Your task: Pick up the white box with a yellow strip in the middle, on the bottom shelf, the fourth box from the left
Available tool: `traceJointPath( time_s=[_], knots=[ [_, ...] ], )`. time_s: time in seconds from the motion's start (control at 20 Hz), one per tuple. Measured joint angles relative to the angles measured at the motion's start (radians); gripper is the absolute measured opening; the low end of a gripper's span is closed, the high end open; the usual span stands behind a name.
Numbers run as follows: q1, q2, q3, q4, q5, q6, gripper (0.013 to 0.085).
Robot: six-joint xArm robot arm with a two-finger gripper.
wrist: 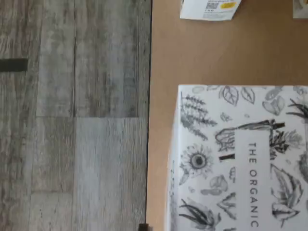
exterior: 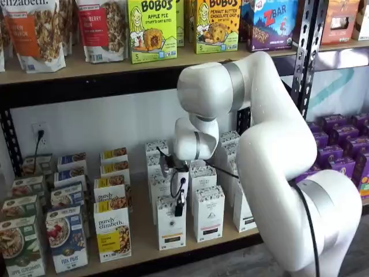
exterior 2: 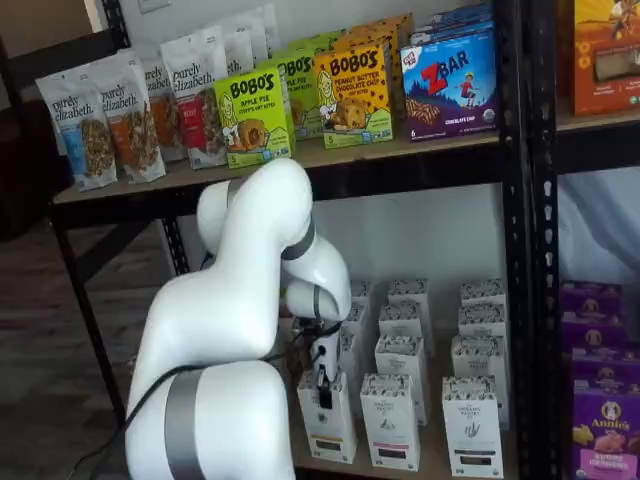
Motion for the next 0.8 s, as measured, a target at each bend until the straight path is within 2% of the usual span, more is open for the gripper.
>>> traceJointPath(
  time_s=[0.05,0.2,0.35,0.5,0.6,0.7,0.8],
  knots=[
    [0.0,0.0,-0.002,0.006,0.002,-0.006,0.069],
    [-0.002,0.0,-0.003,0.018,0.006,-0.016,0.061],
    [-0.003,-0.003,-0.001,0.009,0.008,-0.01,0.057],
    [-0.003,-0.006,0.007,0.006,0.001,-0.007,0.049],
    [-0.002,-0.009,0.014,0.003,-0.008,-0.005,0.049],
    [-0.001,-0.01,0.02,-0.035,-0.021,0.029,0.049],
    [0.0,-0.011,0.023,-0.039,-0.023,0.033,0.049]
  ],
)
